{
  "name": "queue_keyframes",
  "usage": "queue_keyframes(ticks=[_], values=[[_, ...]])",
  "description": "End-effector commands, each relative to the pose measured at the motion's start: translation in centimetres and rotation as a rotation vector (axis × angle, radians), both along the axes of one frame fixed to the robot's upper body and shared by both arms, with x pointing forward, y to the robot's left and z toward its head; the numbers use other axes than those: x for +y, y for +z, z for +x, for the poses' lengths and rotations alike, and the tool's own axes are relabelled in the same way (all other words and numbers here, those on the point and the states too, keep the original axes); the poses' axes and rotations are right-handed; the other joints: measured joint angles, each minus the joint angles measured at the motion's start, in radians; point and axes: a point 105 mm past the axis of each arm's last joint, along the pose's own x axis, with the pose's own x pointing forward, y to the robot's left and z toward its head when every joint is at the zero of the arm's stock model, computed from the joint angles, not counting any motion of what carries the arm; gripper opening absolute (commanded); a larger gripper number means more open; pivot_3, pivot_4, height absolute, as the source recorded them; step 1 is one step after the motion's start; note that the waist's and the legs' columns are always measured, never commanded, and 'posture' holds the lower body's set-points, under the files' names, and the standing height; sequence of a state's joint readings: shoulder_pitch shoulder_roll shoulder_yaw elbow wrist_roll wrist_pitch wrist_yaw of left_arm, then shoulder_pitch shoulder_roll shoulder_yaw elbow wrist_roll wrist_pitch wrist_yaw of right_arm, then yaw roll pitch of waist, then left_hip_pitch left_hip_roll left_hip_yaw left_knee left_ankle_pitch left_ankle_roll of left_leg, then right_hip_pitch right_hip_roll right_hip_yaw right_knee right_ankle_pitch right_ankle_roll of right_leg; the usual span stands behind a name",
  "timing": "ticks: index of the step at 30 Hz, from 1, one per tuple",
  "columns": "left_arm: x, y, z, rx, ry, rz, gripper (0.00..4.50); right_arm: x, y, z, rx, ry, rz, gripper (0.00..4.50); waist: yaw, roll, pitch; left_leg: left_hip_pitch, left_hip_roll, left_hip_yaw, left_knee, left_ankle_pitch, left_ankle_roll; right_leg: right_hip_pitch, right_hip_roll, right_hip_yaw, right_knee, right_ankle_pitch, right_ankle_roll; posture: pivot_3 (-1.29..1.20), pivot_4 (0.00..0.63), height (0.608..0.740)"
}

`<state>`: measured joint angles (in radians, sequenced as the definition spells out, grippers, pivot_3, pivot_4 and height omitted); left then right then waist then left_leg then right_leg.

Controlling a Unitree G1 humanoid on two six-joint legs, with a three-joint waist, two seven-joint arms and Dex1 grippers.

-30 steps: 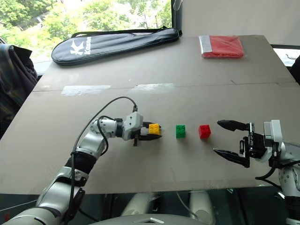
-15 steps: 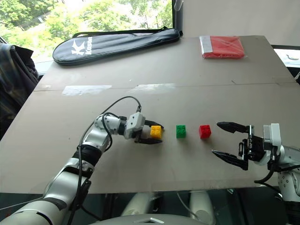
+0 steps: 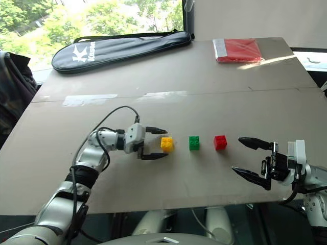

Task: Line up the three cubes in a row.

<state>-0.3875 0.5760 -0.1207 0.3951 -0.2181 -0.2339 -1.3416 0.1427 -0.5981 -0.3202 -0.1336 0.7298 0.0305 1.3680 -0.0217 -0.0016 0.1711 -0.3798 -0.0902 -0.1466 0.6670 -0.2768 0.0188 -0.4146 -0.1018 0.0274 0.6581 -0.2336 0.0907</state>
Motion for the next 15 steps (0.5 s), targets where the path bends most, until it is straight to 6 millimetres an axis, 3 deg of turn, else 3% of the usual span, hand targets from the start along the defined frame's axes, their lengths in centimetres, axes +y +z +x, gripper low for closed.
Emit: queue_keyframes(ticks=[1, 3, 8, 15], values=[[1.6, 2.1, -2.2, 0.002, 0.072, -0.076, 4.45, -1.6, -0.1, 0.0, -0.023, -0.090, -0.010, 4.50, 0.001, 0.000, 0.000, 0.000, 0.001, 0.000, 0.000, 0.000, 0.000, 0.000, 0.000, 0.000, 0.000, 0.000, 0.000, 0.00, 0.150, 0.732], [2.0, 2.7, -3.4, 0.047, 0.137, -0.137, 4.45, -2.2, -0.9, 0.0, -0.002, -0.120, -0.040, 4.50, 0.011, 0.000, 0.000, 0.000, 0.001, 0.000, 0.000, 0.000, 0.000, 0.000, 0.000, 0.000, -0.001, 0.000, 0.000, 0.00, 0.150, 0.732], [3.6, 1.2, -5.1, 0.124, 0.446, -0.152, 4.45, -4.1, -2.8, 1.1, 0.045, -0.264, -0.104, 4.50, 0.020, 0.001, 0.000, 0.001, 0.001, 0.000, 0.000, 0.000, 0.000, 0.002, -0.001, 0.000, -0.001, 0.000, 0.000, 0.00, 0.150, 0.732], [2.7, 0.0, -7.3, 0.168, 0.589, -0.177, 4.45, -5.0, -4.4, 1.7, 0.054, -0.313, -0.163, 4.50, 0.023, 0.001, 0.000, 0.000, 0.001, 0.001, 0.000, 0.000, 0.000, 0.002, -0.001, 0.000, -0.001, 0.000, 0.000, 0.00, 0.150, 0.732]])
